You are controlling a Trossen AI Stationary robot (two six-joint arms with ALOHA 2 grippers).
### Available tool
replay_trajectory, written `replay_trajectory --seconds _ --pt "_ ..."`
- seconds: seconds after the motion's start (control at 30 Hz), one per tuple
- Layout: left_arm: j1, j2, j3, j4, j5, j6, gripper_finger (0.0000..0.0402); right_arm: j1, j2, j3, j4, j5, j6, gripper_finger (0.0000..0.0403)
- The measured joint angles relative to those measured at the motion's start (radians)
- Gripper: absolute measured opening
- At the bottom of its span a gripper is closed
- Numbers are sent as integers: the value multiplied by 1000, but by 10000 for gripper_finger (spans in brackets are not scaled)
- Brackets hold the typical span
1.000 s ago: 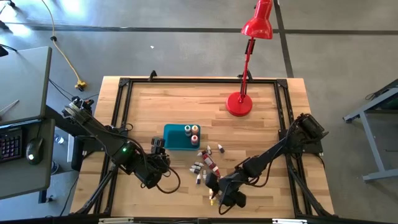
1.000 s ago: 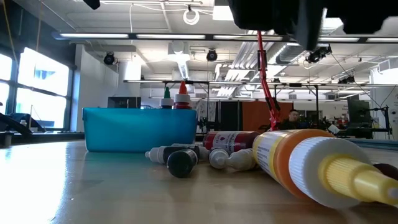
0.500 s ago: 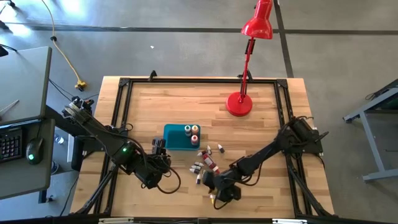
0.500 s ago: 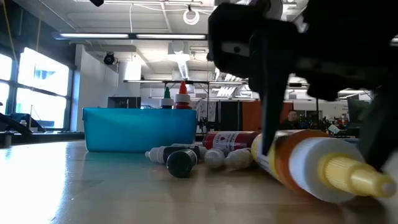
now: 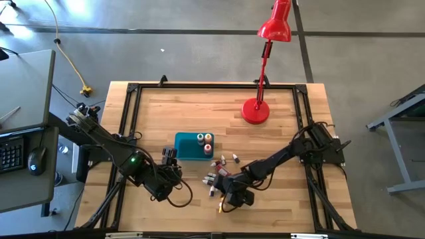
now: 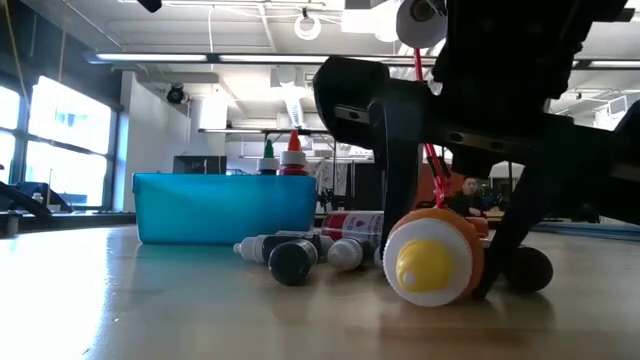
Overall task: Pick & Place food coloring
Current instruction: Put the large yellow food coloring into the blue bin
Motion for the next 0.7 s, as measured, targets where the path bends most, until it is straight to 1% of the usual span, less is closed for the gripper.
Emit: replay_trajectory --seconds 0.17,0.3,0.47,0.53,0.6,0.7 --pt "0 0 0 0 3 11 186 13 -5 0 9 13 59 141" --pt "0 0 0 0 3 11 186 25 -15 4 19 56 98 138" --pt "0 0 0 9 -14 -1 186 34 -15 53 24 95 124 139" --pt "0 0 0 12 -15 -20 186 39 -16 83 23 157 127 139" --pt "0 0 0 9 -36 -66 186 43 -26 109 23 253 148 138" --pt "-2 0 0 9 -143 -220 186 41 -55 143 -1 421 193 139"
